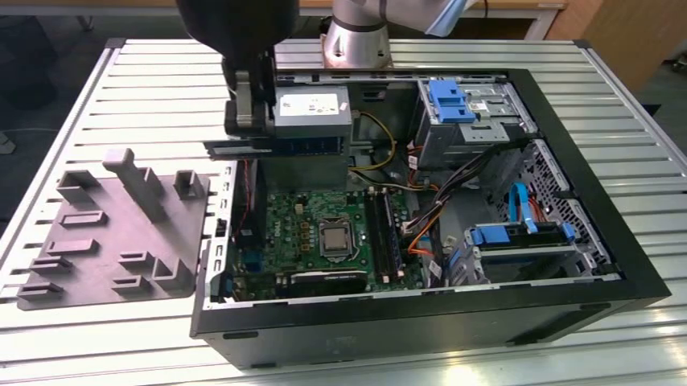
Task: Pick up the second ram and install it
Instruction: 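Pick up the second ram and move it above second insertion slot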
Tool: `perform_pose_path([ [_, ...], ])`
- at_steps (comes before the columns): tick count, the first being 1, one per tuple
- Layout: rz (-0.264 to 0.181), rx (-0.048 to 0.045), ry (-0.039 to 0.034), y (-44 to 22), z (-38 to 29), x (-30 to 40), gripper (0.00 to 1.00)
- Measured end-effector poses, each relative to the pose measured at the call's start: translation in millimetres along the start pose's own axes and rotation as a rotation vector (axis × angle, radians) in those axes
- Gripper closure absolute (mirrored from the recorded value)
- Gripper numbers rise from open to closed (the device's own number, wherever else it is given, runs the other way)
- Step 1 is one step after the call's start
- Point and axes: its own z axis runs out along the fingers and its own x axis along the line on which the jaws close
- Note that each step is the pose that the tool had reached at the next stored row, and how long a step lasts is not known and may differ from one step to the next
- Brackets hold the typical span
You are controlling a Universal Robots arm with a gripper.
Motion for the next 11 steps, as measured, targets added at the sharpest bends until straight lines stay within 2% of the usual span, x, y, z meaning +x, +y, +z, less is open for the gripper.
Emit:
perform_pose_path([
  [11,0.000,-0.0049,0.0002,-23.1,2.1,-0.9,0.88],
])
